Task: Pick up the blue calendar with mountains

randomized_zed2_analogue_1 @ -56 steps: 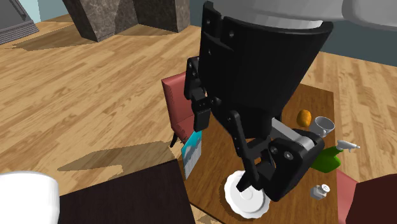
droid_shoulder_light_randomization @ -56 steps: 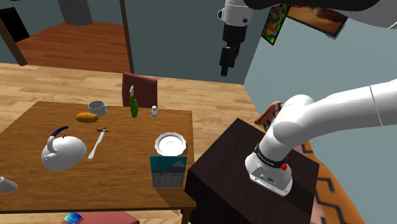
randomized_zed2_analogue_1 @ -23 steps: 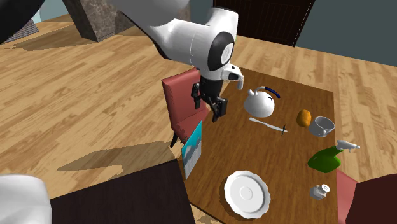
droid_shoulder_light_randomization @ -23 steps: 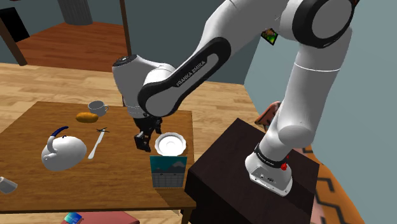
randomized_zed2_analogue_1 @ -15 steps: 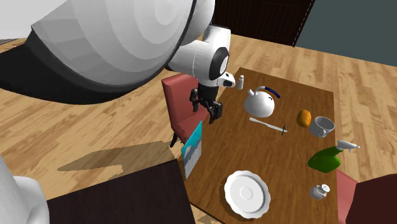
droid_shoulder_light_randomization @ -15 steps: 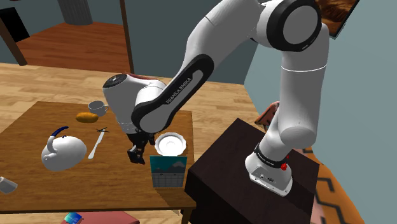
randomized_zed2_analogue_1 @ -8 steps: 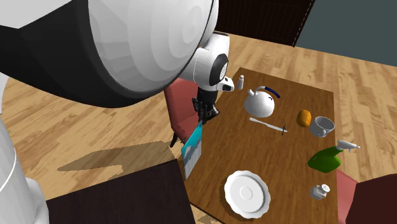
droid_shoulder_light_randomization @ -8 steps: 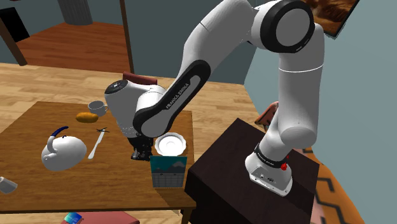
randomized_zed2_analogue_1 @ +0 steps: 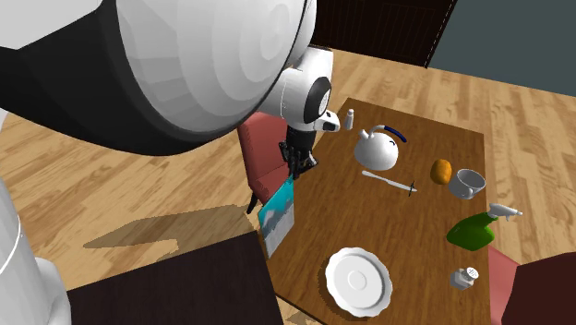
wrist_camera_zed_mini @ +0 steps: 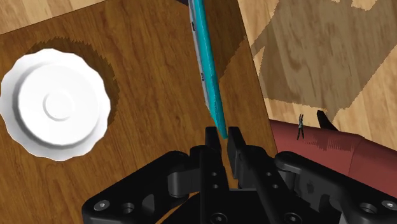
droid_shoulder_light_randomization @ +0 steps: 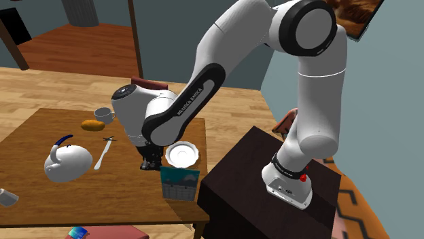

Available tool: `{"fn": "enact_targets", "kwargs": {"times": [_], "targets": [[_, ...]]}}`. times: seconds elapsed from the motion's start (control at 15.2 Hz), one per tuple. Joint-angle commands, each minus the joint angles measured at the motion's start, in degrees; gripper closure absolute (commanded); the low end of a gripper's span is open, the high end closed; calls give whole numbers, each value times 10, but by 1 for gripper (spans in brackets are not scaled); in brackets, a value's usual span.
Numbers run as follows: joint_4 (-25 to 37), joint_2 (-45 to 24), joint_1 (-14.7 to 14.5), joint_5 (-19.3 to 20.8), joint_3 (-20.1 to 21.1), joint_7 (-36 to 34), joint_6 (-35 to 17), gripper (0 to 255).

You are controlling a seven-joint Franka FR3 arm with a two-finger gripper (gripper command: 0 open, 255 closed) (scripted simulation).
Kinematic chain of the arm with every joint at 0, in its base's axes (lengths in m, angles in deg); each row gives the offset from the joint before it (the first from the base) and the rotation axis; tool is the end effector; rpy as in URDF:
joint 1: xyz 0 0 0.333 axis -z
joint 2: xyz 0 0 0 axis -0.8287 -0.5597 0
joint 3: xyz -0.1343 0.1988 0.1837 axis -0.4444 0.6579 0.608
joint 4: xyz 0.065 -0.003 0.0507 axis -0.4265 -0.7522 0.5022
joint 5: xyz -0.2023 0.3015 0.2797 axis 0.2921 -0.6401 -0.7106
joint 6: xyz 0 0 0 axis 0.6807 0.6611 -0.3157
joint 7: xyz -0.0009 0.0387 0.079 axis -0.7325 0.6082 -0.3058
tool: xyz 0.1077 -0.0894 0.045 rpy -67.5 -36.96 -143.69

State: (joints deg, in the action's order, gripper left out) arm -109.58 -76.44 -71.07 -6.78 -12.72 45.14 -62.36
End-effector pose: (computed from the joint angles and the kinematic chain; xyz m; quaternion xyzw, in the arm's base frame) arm 0.4355 0.3958 0.1203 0.9727 0.2098 -0.0914 0.0384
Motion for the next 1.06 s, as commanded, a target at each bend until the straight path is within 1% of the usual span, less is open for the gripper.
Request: {"fn": "enact_targets", "kwargs": {"times": [0.0,0.86,0.99], "targets": [[0,10,3,-6,3,4,9,255],[16,83,19,-50,25,32,89,255],[16,84,19,-51,25,32,90,255]]}}
